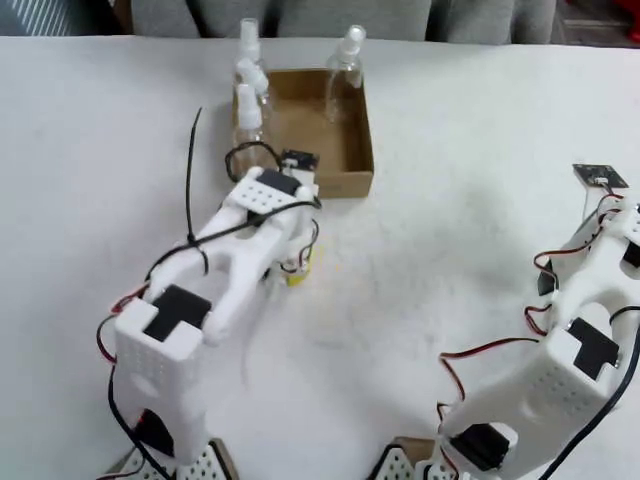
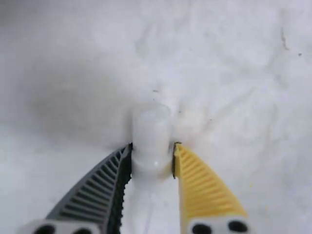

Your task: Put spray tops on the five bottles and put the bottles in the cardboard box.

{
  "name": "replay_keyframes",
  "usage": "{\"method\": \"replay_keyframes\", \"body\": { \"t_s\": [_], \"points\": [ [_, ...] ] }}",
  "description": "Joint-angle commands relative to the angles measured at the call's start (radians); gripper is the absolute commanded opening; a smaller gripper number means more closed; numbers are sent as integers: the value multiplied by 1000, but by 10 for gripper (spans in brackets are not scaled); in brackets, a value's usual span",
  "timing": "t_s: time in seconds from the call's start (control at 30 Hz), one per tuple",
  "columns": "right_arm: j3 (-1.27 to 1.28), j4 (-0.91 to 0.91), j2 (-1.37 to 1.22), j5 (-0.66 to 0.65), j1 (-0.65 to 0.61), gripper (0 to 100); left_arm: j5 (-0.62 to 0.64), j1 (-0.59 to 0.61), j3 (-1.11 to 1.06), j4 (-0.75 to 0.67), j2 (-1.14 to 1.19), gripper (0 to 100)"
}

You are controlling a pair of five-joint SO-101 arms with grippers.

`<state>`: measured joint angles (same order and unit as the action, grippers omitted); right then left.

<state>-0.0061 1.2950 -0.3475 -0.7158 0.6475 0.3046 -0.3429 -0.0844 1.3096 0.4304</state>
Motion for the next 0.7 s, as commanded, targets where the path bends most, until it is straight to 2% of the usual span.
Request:
{"method": "replay_keyframes", "body": {
  "t_s": [0.0, 0.13, 0.23, 0.37, 0.53, 0.67],
  "points": [
    [-15, 7, 48, -5, 4, 17, 5, 2, 51, -21, -15, 17],
    [-21, 13, 61, 15, 7, 17, -3, 2, 49, -21, -27, 20],
    [-14, 28, 114, 72, 10, 17, -61, 2, 2, -34, -81, 20],
    [-11, 102, 205, 87, 12, 17, -72, 2, -138, -115, -231, 20],
    [78, 110, 338, 89, -2, 17, -74, 16, -308, -218, -437, 20],
    [163, 108, 509, 161, -30, 17, -74, 73, -382, -262, -549, 20]
  ]
}}
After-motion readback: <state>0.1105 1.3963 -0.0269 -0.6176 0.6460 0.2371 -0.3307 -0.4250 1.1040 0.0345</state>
